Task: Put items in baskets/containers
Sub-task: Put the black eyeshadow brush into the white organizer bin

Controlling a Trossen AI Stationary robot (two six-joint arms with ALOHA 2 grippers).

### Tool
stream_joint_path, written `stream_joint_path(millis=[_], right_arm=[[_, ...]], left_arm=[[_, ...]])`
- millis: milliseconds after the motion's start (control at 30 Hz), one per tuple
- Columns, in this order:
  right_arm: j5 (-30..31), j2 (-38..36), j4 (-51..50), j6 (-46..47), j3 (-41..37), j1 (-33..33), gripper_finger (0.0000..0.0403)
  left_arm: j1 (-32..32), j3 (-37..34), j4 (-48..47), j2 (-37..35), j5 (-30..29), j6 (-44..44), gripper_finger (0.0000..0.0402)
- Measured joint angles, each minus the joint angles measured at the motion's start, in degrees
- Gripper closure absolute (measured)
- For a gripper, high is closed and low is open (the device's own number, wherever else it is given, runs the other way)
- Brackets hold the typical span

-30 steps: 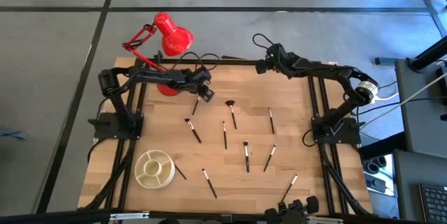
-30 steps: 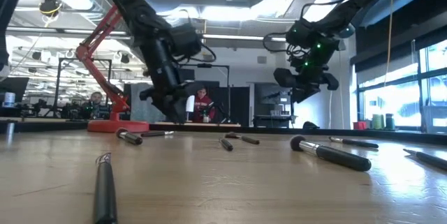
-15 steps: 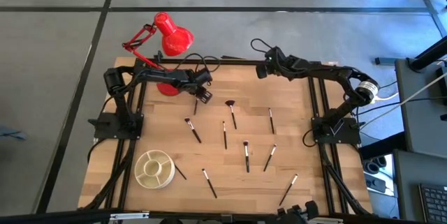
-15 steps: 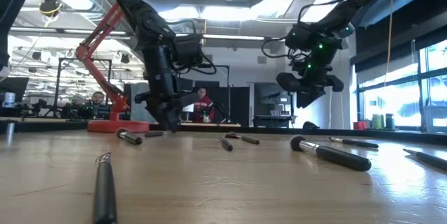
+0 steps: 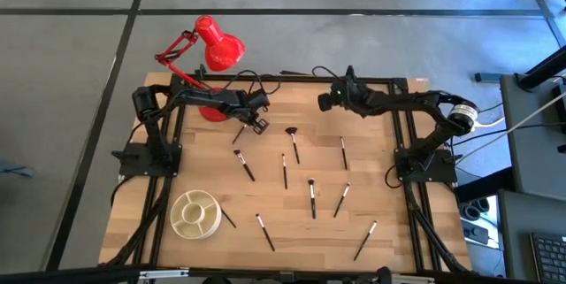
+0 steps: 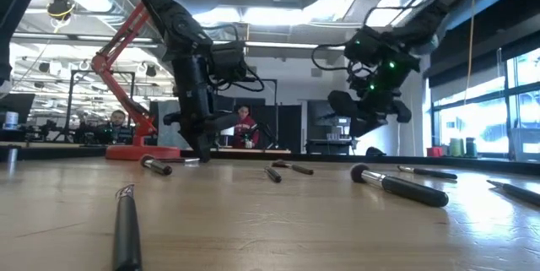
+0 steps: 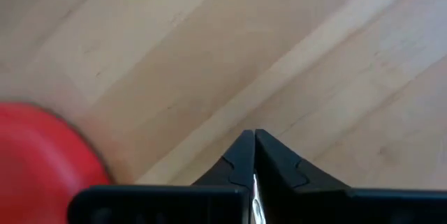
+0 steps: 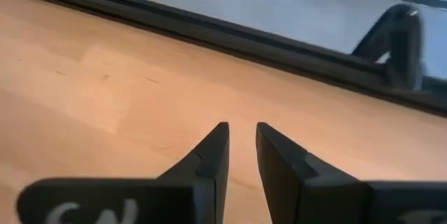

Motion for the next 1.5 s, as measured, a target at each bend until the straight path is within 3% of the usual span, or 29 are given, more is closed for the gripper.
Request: stream_joint_path(millis=[167, 300, 500, 567, 667, 900, 1200, 1333, 1500], right_arm=[[-5.98, 0.00, 18.67, -5.39, -7.22, 1.43, 0.0329], [-12.52, 0.00, 28.70, -9.52, -10.25, 2.71, 0.0329], [-13.39, 0.00, 29.61, -12.61, -10.71, 6.00, 0.0329], [-13.56, 0.00, 29.60, -12.45, -10.71, 7.60, 0.0329], [-14.02, 0.00, 30.69, -10.91, -10.71, 9.68, 0.0329], [-16.33, 0.00, 33.34, -9.69, -10.71, 13.47, 0.0329], [-11.31, 0.00, 34.59, -10.59, -10.03, 16.20, 0.0329], [-10.89, 0.00, 34.65, -12.81, -8.28, 16.17, 0.0329], [-10.94, 0.00, 34.68, -14.98, -6.35, 16.19, 0.0329]], left_arm=[[-3.03, 0.13, 0.06, -8.06, -4.68, -0.10, 0.0397], [-9.17, 0.13, -1.50, -18.12, -14.01, -4.23, 0.0396], [-25.51, 0.20, -10.23, -29.15, -34.48, -14.68, 0.0398], [-30.82, 0.22, -14.28, -30.94, -38.00, -18.67, 0.0397], [-38.51, 0.21, -18.91, -32.80, -38.57, -23.53, 0.0397], [-56.97, 0.22, -24.01, -33.63, -40.32, -34.42, 0.0397], [-80.16, 0.22, -39.75, -28.96, -60.12, -58.18, 0.0398], [-84.70, 0.22, -40.12, -25.21, -62.69, -60.00, 0.0399], [-85.76, 0.22, -40.43, -19.75, -62.56, -60.59, 0.0399]])
